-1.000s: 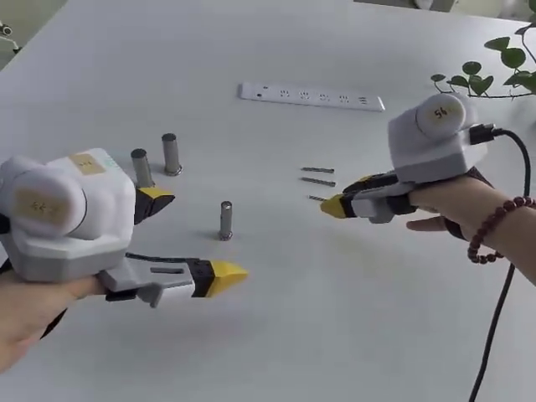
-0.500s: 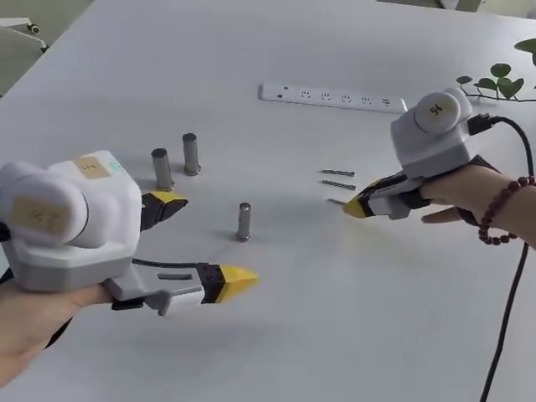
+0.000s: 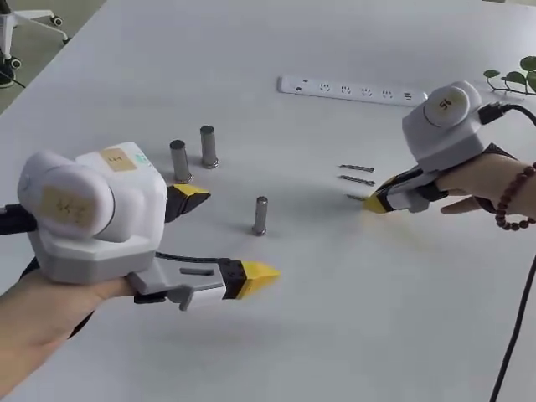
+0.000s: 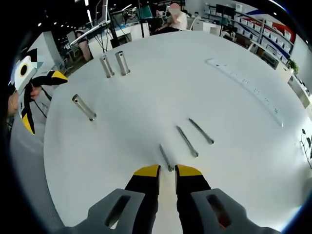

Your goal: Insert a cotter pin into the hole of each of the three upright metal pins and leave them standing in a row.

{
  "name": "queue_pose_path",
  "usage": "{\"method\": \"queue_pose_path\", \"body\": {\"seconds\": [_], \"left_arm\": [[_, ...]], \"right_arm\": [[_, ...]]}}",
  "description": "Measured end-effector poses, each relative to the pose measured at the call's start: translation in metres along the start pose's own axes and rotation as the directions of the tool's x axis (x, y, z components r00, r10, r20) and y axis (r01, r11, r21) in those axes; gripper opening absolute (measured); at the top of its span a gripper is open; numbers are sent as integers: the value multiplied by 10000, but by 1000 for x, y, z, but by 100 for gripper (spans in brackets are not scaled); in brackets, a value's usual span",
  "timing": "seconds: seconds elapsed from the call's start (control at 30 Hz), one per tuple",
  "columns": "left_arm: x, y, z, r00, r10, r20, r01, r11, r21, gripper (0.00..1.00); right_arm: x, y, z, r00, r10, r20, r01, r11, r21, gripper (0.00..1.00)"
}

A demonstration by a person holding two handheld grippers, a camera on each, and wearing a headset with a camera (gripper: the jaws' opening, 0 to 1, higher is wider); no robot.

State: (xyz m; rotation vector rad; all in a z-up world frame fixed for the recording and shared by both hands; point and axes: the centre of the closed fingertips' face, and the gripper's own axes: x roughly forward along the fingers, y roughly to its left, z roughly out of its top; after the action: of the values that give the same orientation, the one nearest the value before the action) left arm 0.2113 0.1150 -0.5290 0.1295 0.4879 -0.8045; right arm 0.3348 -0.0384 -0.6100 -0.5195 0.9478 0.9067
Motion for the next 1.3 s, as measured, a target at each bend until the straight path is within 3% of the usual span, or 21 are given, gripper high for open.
{"method": "queue_pose_path", "body": {"seconds": [0.17, 0.23, 0.57, 1.03, 1.3], "left_arm": [[1, 0, 0, 10000, 12, -33, -12, 10000, 15, 76], [1, 2, 0, 10000, 78, -49, -78, 9999, 77, 76], [-3, 6, 0, 9998, 211, -46, -211, 9998, -41, 75], [-11, 7, -5, 9992, 384, -82, -386, 9990, -232, 72], [-13, 9, -4, 9989, 468, -33, -468, 9985, -291, 71]], "right_arm": [[1, -1, -1, 9988, 4, -492, -52, 9953, -970, 4], [2, -5, -3, 9971, 115, -748, -239, 9857, -1666, 4], [2, -1, -1, 9891, 484, -1393, -786, 9723, -2202, 2], [3, 3, -2, 9784, 225, -2053, -1002, 9208, -3769, 0], [1, 6, -2, 9813, -6, -1923, -871, 8899, -4477, 0]]}}
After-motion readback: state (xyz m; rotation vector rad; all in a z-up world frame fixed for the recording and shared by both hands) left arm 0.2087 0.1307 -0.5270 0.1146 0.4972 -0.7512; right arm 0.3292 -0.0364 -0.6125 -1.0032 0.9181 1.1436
